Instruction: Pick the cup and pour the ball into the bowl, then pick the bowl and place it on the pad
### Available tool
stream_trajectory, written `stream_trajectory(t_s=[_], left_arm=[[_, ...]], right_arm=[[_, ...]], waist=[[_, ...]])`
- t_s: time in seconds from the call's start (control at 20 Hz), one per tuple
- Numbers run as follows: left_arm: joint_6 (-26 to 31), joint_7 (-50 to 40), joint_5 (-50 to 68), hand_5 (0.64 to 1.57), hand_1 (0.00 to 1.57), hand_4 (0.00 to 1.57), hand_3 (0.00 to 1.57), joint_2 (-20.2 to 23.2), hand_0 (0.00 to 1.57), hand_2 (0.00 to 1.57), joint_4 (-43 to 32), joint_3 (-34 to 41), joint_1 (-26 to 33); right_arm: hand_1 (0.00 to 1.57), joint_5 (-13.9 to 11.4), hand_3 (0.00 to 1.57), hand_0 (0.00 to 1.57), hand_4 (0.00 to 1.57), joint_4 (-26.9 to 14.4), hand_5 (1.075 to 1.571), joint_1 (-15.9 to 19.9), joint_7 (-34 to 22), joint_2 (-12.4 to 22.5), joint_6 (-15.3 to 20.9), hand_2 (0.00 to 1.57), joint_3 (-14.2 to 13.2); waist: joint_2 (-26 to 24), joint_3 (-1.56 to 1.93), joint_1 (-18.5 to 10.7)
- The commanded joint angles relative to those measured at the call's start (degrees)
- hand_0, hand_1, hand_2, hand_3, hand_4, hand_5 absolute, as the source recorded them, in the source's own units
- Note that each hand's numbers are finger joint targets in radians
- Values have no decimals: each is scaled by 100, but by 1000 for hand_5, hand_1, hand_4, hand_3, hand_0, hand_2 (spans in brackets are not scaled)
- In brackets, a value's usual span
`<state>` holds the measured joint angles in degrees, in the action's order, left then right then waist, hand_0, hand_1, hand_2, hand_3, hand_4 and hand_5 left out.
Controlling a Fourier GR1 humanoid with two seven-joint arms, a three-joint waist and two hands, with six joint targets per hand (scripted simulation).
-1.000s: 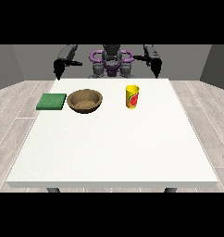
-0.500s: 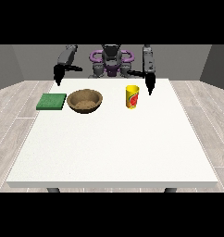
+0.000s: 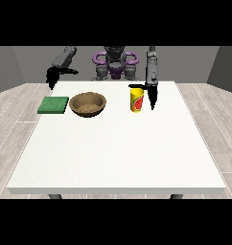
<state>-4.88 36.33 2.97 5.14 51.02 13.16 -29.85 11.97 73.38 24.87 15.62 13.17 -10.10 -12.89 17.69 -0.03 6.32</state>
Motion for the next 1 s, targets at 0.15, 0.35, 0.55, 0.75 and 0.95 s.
stream_trajectory(t_s=[0.15, 0.35, 0.55, 0.75, 0.95], left_arm=[[-365, 626, 42, 1317, 0, 0, 0, 308, 0, 0, -994, 440, -787], [-718, 618, -70, 1325, 0, 0, 0, 25, 0, 0, -1200, 296, -940], [-1812, 1168, -600, 1570, 1283, 924, 1571, 398, 1283, 1571, -1008, 369, -684], [-2137, 783, -774, 1546, 1318, 1022, 1571, 508, 1318, 1571, -817, 337, -354], [-2533, 272, -1261, 1540, 1311, 1073, 1571, 422, 1311, 1571, -520, -100, -48]], right_arm=[[0, 136, 0, 0, 0, 324, 1568, 235, -28, 230, -251, 0, -3], [0, 54, 0, 0, 0, -1, 1569, 61, 317, 293, -309, 0, -99], [0, 140, 386, 0, 0, 206, 1569, 245, 395, 480, -505, 221, -143], [0, 379, 398, 0, 0, 195, 1569, 397, 114, 653, -617, 0, -289], [0, 385, 423, 0, 0, -219, 1569, 297, 78, 678, -606, 0, -383]], waist=[[662, -2, 509], [490, 1, 449], [1063, 9, 772], [1020, 5, 816], [475, 13, 676]])
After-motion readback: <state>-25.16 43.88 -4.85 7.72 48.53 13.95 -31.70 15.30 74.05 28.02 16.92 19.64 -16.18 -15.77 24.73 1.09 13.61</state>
